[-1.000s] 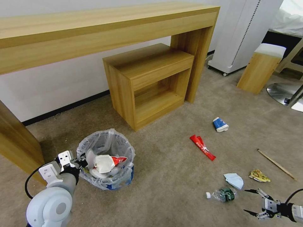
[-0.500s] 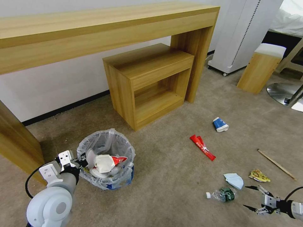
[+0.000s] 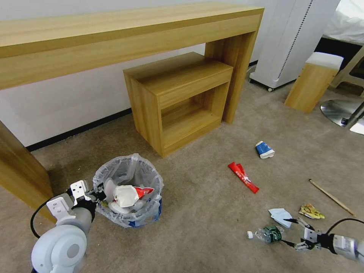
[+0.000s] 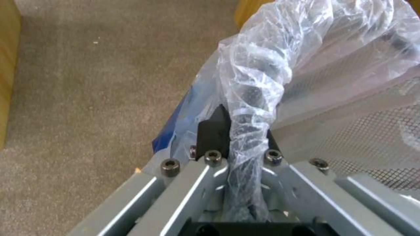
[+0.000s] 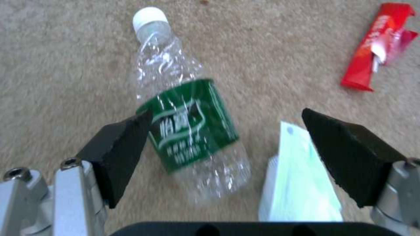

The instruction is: Pick up the trash bin and place the garbage on the floor into it.

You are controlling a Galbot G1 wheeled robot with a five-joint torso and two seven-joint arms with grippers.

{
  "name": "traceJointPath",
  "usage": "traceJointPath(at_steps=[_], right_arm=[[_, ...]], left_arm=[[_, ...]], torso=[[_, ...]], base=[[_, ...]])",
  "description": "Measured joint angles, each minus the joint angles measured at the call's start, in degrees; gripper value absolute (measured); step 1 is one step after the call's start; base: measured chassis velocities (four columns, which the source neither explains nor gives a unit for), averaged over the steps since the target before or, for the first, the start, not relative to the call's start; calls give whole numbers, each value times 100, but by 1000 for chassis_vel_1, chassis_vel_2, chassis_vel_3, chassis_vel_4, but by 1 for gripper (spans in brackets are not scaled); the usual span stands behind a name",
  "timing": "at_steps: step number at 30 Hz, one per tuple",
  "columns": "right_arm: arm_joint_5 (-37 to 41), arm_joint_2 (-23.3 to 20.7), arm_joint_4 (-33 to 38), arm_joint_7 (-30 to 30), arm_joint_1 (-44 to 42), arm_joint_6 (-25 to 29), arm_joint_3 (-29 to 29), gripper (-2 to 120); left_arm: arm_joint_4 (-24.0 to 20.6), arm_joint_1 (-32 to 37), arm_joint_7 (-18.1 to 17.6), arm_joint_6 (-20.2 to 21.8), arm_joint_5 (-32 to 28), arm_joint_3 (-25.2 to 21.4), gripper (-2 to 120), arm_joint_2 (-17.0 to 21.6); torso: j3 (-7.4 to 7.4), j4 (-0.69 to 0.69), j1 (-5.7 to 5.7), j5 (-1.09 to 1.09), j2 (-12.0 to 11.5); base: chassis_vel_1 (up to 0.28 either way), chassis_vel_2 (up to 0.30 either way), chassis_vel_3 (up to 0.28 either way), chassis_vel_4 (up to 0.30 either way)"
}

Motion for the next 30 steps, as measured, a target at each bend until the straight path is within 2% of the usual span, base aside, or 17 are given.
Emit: traceJointPath(at_steps=[10,30], right_arm=[[-5,319,-305,-47,385,60,-476,87],[9,600,-598,-125,649,125,-776,81]], left_arm=[[19,-20,-2,0,-10,10,1,-9],[102,-51,6,-6,-12,12,1,-16]], torso=[[0,0,0,0,0],[0,-1,0,-1,0]], base=[[0,0,0,0],[0,0,0,0]])
